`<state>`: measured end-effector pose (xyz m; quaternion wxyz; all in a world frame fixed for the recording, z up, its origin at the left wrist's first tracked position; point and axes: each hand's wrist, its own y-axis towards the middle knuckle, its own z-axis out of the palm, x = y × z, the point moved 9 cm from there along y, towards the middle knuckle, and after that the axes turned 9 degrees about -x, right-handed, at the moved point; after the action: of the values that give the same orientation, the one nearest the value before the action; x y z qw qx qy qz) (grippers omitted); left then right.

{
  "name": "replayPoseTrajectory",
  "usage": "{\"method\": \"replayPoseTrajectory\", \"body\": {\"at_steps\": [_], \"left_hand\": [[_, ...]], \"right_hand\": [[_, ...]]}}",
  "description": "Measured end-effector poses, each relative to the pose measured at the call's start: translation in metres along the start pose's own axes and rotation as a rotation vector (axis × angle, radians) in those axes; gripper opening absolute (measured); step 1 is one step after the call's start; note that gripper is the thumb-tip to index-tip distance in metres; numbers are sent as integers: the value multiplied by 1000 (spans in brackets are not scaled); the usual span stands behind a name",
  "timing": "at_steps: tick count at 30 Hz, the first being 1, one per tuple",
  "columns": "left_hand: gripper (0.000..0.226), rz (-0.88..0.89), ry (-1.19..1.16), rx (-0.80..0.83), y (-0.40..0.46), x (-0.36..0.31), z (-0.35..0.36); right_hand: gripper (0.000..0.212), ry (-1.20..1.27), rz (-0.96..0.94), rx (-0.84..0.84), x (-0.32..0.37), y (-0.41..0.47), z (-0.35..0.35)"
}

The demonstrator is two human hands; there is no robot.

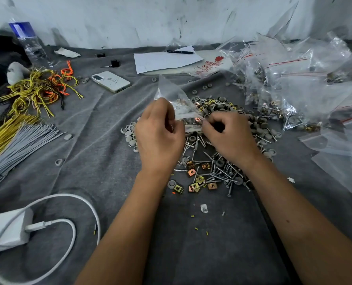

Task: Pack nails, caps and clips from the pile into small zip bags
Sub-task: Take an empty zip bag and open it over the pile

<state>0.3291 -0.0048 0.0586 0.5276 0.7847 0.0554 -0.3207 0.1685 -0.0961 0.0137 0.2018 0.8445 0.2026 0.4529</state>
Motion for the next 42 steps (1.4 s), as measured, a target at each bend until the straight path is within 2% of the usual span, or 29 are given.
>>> {"method": "replayPoseTrajectory", "body": {"at_steps": [3, 5, 7, 12, 15, 18, 23, 25, 28, 30, 32, 34, 37, 42], "left_hand": [[20, -34, 125, -177, 6, 7, -23], [20, -50, 228, -236, 8, 9, -32], [19, -81, 292, -160, 7, 12, -26], [19, -116, 305, 64, 0, 24, 1], [19, -139, 256, 146, -3, 31, 10], [13, -126, 253, 197, -3, 34, 15], [11, -161, 195, 239, -8, 34, 23], [14, -259, 83, 236, -9, 39, 25], [25, -465, -55, 268, -13, 54, 30], [24, -629, -153, 268, -19, 64, 33], [17, -725, -225, 241, -23, 68, 32], [14, -651, -193, 235, -19, 63, 30], [14, -468, -126, 240, -12, 48, 29], [17, -350, -134, 246, -12, 37, 33]], "right_hand": [[28, -25, -78, 115, 5, -2, 5], [20, -66, -104, 191, 5, -2, 7], [8, -73, -167, 262, 9, -3, 10], [16, -79, -275, 551, 21, -23, 41], [14, -56, -280, 609, 25, -28, 47], [15, -27, -274, 551, 27, -24, 40], [16, 128, -282, 157, 36, -7, 9], [17, 185, -317, 86, 43, -8, 4], [15, 269, -262, 135, 40, -10, 10], [12, 311, -186, 204, 32, -10, 15], [13, 250, -194, 235, 29, -12, 20], [17, 171, -229, 223, 29, -13, 22], [19, 147, -162, 185, 22, -10, 19], [17, 77, -210, 107, 24, -7, 12]]}}
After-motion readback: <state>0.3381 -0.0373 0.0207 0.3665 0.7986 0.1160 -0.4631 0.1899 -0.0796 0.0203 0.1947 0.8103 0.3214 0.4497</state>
